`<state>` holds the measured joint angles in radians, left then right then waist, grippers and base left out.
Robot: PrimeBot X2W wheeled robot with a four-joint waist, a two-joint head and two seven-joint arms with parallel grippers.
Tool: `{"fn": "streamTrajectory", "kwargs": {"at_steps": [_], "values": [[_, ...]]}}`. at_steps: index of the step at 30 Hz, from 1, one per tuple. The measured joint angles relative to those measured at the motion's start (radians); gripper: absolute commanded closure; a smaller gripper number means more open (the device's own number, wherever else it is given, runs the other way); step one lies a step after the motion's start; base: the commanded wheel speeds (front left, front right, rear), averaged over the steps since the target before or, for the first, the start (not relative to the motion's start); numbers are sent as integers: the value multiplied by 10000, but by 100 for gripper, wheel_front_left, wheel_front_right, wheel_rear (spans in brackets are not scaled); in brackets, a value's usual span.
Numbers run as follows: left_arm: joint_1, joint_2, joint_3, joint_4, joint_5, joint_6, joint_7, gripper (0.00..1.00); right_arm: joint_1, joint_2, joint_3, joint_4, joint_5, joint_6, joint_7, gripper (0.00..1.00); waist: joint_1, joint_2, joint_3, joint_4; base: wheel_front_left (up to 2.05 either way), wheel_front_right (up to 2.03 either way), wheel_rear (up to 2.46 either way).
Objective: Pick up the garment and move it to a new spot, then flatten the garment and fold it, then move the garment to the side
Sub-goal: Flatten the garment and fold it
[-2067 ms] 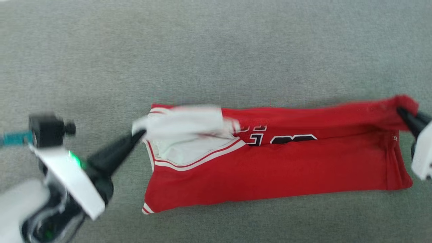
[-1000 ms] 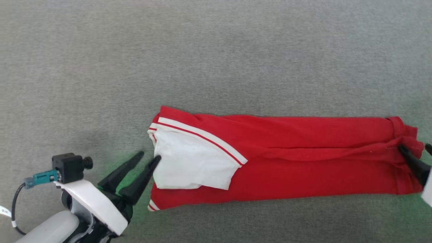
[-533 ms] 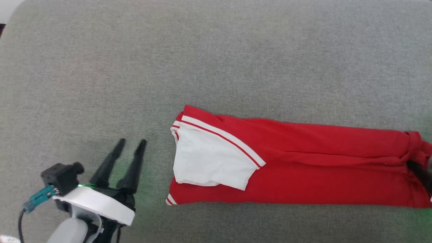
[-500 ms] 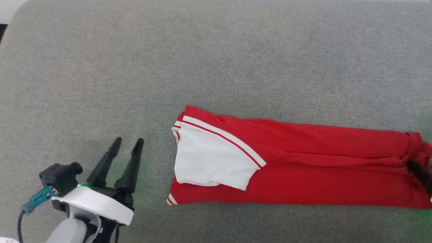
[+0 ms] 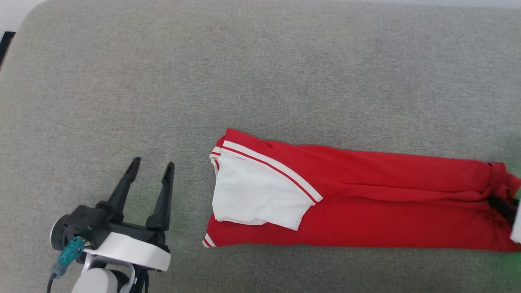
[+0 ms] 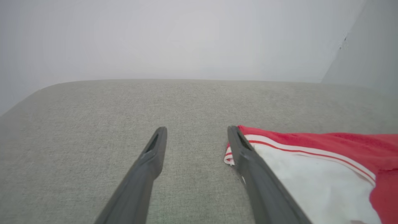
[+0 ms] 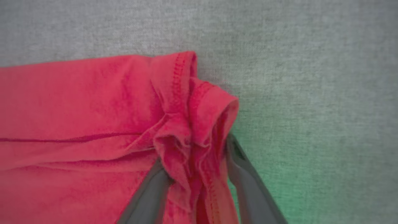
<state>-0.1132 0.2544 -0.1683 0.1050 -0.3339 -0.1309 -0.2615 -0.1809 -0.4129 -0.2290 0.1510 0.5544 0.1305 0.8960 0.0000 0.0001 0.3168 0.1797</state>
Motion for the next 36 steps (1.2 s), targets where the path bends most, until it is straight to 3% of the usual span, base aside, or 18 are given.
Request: {"fn": "streamTrajectory", "kwargs": {"at_steps": [6,10,20,23,29,36], "values": [[63,29,136,-161,140,-2,0,0,-376,173,196,245,0,35,-328,100,0,0,32,-270,0,0,0],[108,113,389,-226,301,-8,0,0,-752,224,-209,510,-13,48,-926,100,-1,0,114,-530,0,0,0],[-190,240,428,-307,453,-8,0,0,-1485,-1122,-2773,1728,-1200,27,-2510,100,0,0,517,-1063,0,0,0],[-273,295,403,-313,499,-8,0,0,-1706,-1313,-3085,1973,-1546,13,-2746,100,0,0,562,-1128,0,0,0],[-267,324,182,-385,487,-8,0,0,-1645,-915,-2153,1352,-976,6,-2504,100,0,0,439,-1152,0,0,0],[-255,201,84,-196,447,-8,0,0,-493,-441,217,-1574,-151,4,-1709,100,0,0,268,-974,0,0,0]]}}
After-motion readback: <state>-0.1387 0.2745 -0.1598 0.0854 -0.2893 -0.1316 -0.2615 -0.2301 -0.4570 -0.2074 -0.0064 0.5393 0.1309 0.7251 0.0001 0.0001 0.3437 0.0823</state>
